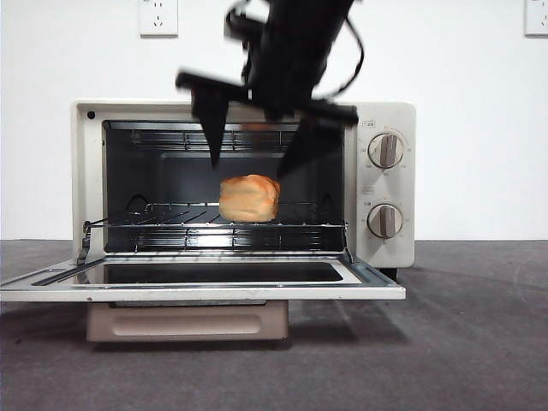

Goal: The left arm flap open the oven, the right arm pick bread and place it into oven, the left arm flap close the oven

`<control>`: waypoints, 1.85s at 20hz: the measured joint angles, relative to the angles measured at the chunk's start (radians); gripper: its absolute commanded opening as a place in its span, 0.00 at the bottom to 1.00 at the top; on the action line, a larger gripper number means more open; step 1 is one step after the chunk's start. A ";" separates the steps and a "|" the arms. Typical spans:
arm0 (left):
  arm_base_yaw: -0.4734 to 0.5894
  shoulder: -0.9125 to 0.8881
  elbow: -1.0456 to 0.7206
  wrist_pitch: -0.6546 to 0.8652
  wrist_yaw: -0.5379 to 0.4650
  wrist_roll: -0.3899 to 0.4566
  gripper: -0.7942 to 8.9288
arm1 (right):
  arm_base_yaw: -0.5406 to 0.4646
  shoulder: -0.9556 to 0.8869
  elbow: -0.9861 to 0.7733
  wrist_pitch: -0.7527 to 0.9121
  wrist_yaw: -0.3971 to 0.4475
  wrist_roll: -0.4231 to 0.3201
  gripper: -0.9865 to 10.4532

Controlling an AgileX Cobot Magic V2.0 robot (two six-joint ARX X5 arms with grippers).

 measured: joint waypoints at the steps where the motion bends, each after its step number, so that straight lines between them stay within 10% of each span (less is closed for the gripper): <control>1: 0.000 0.000 0.000 0.002 0.000 0.000 0.10 | 0.008 -0.038 0.000 -0.014 0.000 -0.007 0.43; 14: 0.000 0.013 0.000 0.101 0.000 -0.013 0.10 | 0.050 -0.483 -0.079 -0.360 -0.151 -0.293 0.43; 24: 0.045 0.074 -0.092 0.304 0.013 -0.105 0.10 | 0.049 -0.843 -0.384 -0.342 -0.258 -0.322 0.43; 37: 0.410 0.327 -0.309 0.602 0.259 -0.175 0.10 | 0.048 -0.931 -0.384 -0.418 -0.258 -0.322 0.43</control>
